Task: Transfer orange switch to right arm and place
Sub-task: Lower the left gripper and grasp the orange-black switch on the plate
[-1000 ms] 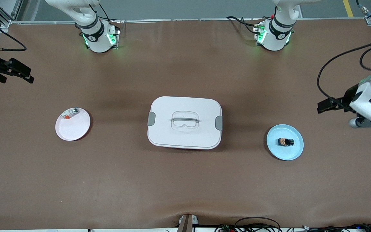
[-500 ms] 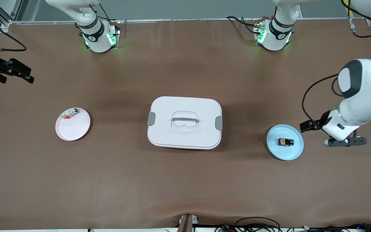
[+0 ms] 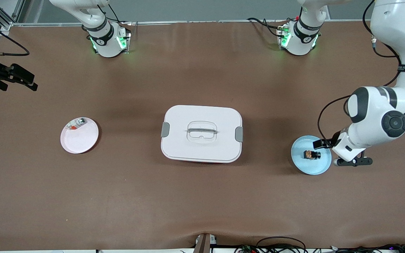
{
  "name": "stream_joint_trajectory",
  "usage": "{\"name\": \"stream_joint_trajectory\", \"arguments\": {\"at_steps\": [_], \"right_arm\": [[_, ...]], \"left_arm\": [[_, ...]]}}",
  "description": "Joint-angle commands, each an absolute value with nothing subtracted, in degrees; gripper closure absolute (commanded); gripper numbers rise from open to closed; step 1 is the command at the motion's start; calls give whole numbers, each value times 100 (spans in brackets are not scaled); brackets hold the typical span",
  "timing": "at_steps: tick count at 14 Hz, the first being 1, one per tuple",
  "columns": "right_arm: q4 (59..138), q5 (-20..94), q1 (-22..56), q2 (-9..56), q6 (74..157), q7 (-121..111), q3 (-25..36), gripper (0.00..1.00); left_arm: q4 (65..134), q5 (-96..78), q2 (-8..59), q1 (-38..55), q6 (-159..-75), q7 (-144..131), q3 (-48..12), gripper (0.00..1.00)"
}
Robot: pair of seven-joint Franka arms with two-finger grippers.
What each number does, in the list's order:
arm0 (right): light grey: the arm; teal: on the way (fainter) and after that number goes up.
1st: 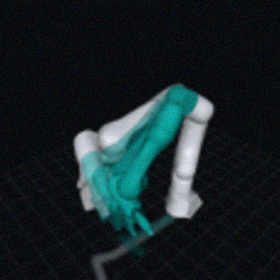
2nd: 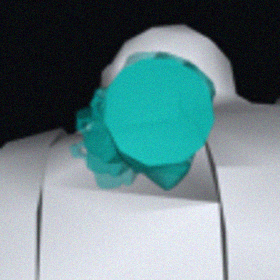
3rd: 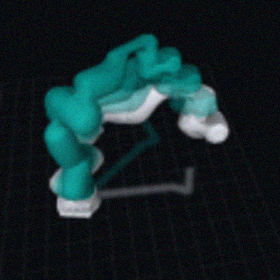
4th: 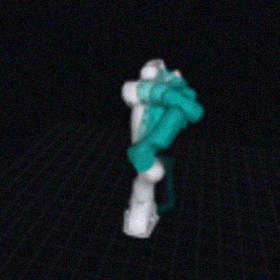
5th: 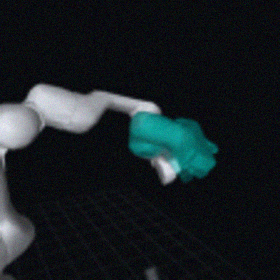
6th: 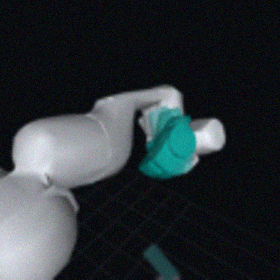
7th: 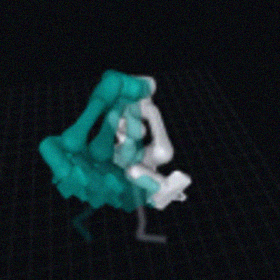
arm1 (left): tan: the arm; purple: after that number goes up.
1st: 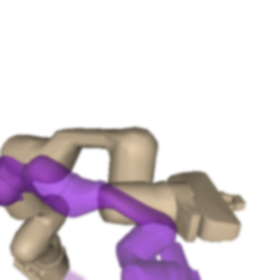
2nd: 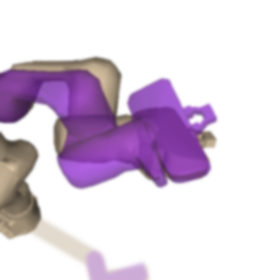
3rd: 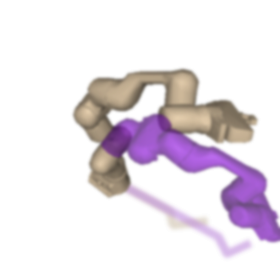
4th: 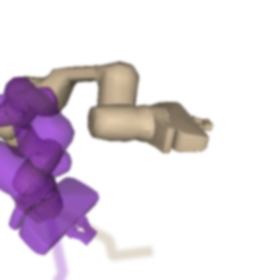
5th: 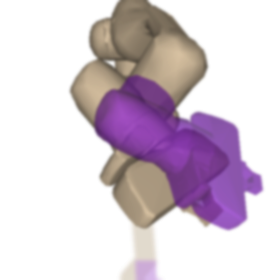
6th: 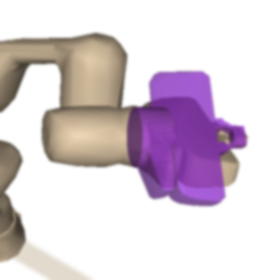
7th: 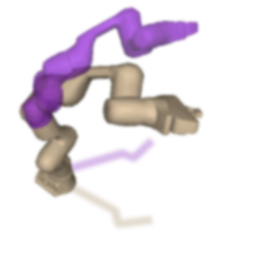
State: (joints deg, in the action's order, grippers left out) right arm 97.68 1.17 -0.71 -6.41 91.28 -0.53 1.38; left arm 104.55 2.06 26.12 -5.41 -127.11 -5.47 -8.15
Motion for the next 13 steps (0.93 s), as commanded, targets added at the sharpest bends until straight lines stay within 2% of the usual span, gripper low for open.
{"name": "stream_joint_trajectory", "arguments": {"at_steps": [1, 4, 13], "right_arm": [[9633, 53, -79, -580, 9044, -44, 114, 0], [9633, 53, -79, -580, 9044, -44, 114, 0], [9633, 53, -79, -580, 9044, -44, 114, 0]], "left_arm": [[10424, 316, 2925, -527, -13173, -475, -826, 0], [10433, 868, 3216, -571, -13614, -475, -835, 0], [10494, 914, 3349, -545, -13728, -483, -853, 0]]}}
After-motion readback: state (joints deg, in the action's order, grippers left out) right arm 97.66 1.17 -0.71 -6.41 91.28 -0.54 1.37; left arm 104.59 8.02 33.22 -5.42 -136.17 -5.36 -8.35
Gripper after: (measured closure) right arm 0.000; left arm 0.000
